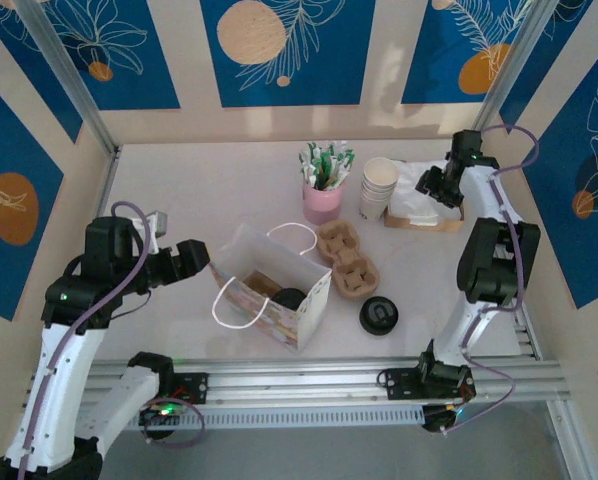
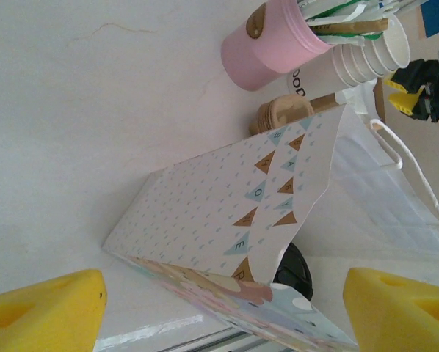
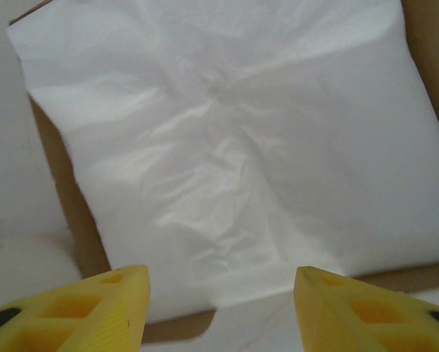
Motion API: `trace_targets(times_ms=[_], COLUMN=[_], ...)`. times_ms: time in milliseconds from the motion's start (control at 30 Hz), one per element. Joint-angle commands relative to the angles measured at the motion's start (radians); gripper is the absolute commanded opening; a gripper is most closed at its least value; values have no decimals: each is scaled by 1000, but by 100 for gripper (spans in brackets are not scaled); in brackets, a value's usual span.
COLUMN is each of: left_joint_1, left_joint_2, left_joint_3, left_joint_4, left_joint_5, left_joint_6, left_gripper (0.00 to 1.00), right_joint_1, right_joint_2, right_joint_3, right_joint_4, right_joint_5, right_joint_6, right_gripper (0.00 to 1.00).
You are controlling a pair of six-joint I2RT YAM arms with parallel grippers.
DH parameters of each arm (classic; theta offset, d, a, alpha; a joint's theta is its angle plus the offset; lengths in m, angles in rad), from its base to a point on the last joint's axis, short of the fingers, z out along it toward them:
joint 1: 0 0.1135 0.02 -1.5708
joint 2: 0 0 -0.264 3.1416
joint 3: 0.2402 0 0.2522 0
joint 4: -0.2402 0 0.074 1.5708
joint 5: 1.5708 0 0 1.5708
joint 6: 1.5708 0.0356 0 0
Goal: Pack the takeout coffee
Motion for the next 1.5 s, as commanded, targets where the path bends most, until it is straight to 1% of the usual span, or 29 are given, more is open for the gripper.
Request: trace_targets(times_ms=[0, 200, 333, 667, 900, 967, 1067, 1200, 1300, 1400, 1467], left_joint_1=[-7, -7, -7, -6, -7, -8, -6, -7, -7, -7, -7], left_joint_2=[-15, -17, -17, -10, -8, -10, -9, -12, -15, -16, -16], left_joint_3=[26, 31, 31, 34, 32, 34, 36, 32, 33, 34, 37], left_joint_4=[-41, -46, -53, -49, -52, -53, -57, -58, -59, -61, -61], left_joint_5=[-12, -24, -23, -18, -17, -17, -16, -16, -16, -17, -16], left_joint_6=[19, 10, 9, 7, 9, 11, 13, 12, 13, 13, 12], left_gripper=[84, 84, 84, 84, 84, 84, 84, 84, 84, 84, 84], right_joint_1=[-1, -1, -1, 2, 2, 3, 4, 4, 4, 4, 4], right_joint_2=[58, 180, 236, 265, 281, 281, 278, 280, 274, 275, 286], right_joint_3=[74, 173, 213, 214, 223, 232, 241, 248, 236, 233, 239], right_joint_4=[-34, -77, -102, -104, -119, -124, -128, -134, -130, -126, -133], right_joint_5=[31, 37, 32, 34, 39, 43, 43, 46, 51, 56, 59], right_joint_6=[-35, -46, -37, -45, -55, -53, -60, -66, -65, -71, -74], right_gripper=[56, 56, 54, 43, 37, 30, 22, 22, 28, 37, 39])
